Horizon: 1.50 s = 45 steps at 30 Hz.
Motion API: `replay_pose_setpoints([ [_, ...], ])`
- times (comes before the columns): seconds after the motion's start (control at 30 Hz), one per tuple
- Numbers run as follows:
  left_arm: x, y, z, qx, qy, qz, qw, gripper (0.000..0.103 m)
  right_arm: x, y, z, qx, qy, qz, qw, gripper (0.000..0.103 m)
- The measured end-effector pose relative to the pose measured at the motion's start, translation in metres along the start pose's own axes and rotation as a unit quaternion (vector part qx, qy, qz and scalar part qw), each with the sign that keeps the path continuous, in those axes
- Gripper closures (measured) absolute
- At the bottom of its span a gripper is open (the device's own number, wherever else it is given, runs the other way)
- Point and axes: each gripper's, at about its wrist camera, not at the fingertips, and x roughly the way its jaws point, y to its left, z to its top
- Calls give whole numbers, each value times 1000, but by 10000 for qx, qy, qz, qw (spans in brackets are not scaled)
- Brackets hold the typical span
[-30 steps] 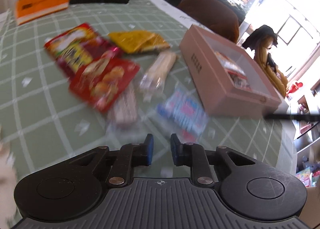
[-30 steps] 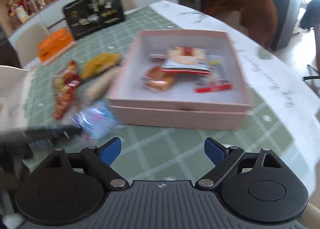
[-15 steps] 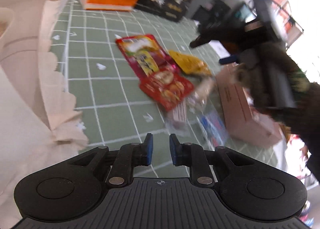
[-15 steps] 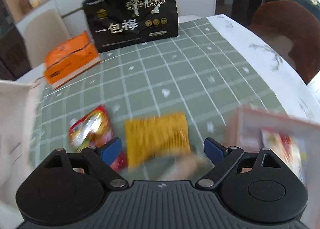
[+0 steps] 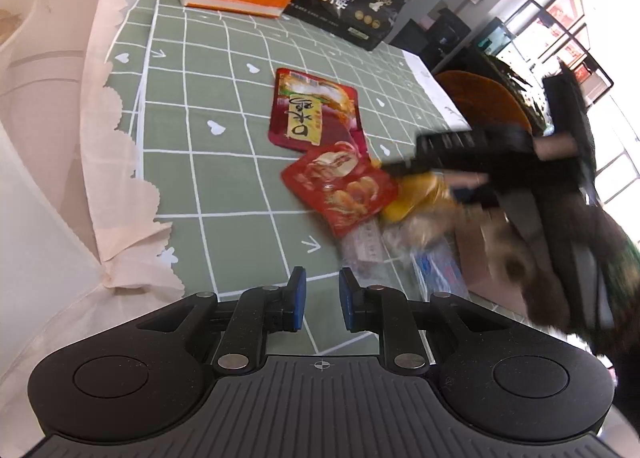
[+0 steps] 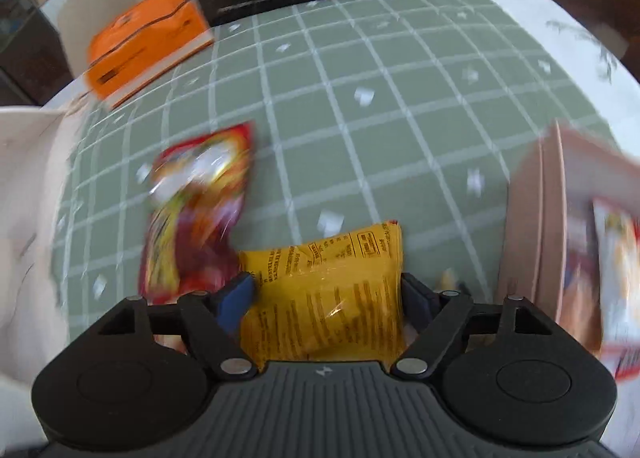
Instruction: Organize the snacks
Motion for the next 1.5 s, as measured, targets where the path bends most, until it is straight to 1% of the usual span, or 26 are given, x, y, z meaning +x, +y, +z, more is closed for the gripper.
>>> replay_pose_setpoints([
  [0.1,-4,-3,-1,36,-21,22,10000,82,-16,6,-30,4,60,218,9997,31],
  [0.2,-9,-7,-3,93,-70,109,9999,82,-30,11,-61,6,84,419,9991,31],
  [0.27,-12,-11,-4,159,-102,158,9997,82,-39,14,-83,-58,75,487,9988,32],
  [0.37,-14,-19,-6,316,-100,185,9993,82,-53,16,-109,-262,-17,460,9986,31],
  [0.5,-10,-38,-12,588,15,175,9981,82,-74,9,-144,-515,-217,269,9981,29],
  [0.63,-6,-64,-26,901,212,72,9957,82,-94,-4,-173,-614,-555,-74,9965,25],
  [0.7,-2,-79,-33,1107,326,-13,9933,82,-106,-17,-188,-545,-720,-226,9957,24],
  [0.77,1,-95,-40,1319,425,-92,9903,82,-112,-29,-197,-459,-800,-332,9952,22],
  [0.9,6,-122,-54,1658,547,-183,9845,81,-123,-56,-217,-201,-979,-675,9927,22],
  [1.0,8,-133,-61,1791,593,-211,9818,81,-136,-75,-236,6,-1112,-658,9916,22],
  [1.07,10,-139,-64,1826,615,-224,9810,81,-142,-83,-247,51,-1112,-665,9916,19],
  [1.13,15,-143,-64,1855,617,-241,9804,81,-143,-89,-258,-35,-941,-677,9932,18],
  [1.2,20,-150,-65,1977,592,-288,9781,81,-140,-92,-268,-155,-770,-710,9944,18],
  [1.23,23,-156,-65,2112,580,-342,9751,81,-138,-92,-273,-223,-706,-798,9941,18],
  [1.27,27,-162,-67,2285,583,-412,9709,81,-135,-93,-277,-314,-639,-996,9925,17],
  [1.3,31,-169,-69,2493,590,-485,9654,81,-134,-95,-279,-355,-636,-1161,9906,15],
  [1.33,35,-178,-72,2740,594,-539,9584,81,-134,-97,-281,-313,-676,-1227,9896,13],
  [1.4,45,-194,-81,3267,653,-557,9412,81,-137,-107,-282,-84,-686,-1266,9895,13],
  [1.5,63,-210,-98,3907,956,-457,9144,79,-137,-121,-283,184,-702,-1183,9903,12],
])
